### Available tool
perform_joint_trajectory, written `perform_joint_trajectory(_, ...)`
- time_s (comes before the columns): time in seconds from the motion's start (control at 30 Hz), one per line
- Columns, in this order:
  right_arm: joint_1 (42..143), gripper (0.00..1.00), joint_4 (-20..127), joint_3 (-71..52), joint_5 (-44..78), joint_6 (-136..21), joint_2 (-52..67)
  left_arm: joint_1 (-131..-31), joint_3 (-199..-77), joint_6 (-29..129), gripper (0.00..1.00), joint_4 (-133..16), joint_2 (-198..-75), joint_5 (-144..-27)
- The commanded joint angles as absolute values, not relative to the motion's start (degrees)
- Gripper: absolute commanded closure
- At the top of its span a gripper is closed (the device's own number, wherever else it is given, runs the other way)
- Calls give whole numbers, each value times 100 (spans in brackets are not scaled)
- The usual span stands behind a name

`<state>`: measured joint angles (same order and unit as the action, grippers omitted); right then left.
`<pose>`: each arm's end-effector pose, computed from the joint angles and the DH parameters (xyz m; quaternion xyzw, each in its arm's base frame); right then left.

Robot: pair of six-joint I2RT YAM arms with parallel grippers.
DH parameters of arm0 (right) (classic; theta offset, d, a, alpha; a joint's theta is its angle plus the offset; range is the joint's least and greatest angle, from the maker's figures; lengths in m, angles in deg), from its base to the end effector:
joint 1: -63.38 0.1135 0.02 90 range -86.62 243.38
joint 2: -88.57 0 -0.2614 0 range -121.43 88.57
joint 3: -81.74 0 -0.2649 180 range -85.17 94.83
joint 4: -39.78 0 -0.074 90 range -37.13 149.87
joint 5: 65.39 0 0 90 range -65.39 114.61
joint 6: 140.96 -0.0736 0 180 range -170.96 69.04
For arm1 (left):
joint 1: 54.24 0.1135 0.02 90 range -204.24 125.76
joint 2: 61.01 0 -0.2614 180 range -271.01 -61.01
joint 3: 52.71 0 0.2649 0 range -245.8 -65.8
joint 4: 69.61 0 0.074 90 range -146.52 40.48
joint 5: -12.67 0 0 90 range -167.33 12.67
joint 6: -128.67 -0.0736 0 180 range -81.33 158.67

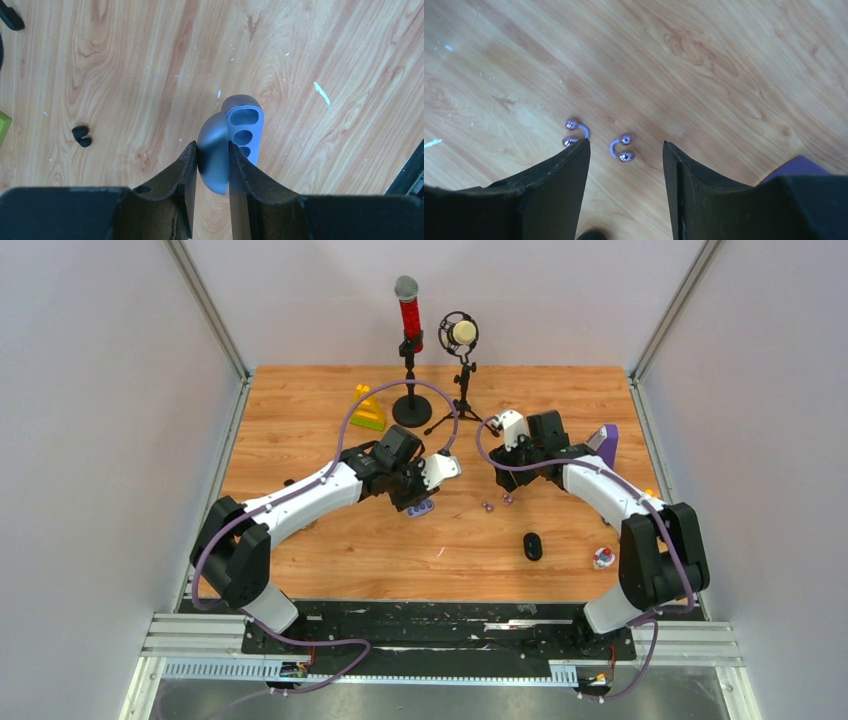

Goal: Insert the wireless bluetooth earbuds into the charging case
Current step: Pick up the earbud from the center of the board.

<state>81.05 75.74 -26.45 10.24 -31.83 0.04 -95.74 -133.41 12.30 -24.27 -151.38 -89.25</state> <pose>0.3328 0.1252 0.1831 -0.3347 0.8793 0.1144 0.3189 0.2645 -0.2543 0.2108 0.5554 0.7696 -0.1375 0.2834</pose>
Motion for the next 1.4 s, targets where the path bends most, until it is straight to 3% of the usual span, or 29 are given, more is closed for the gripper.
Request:
perform_joint_trajectory(0.0,8119,45,7896,-2688,541,-3053,295,-9560,-13203,1042,100,-2416,-14807,-9075)
perform_joint_trajectory(0.2,8184,45,7847,-3093,124,-2851,730,-9560,-13121,1019,100,-2425,-14650,-9210)
perform_joint_trajectory(0.37,8186,53,7905,-3091,-17,-2788,565,-9559,-13048,1034,100,-2464,-14644,-9269)
perform_joint_trajectory(0.73,8192,57,7998,-3100,-129,-2657,28,-9564,-13015,1077,100,-2496,-14634,-9336)
perform_joint_trajectory(1.37,8199,52,7736,-3052,251,-2623,-421,-9562,-12924,1079,100,-2578,-14565,-9414)
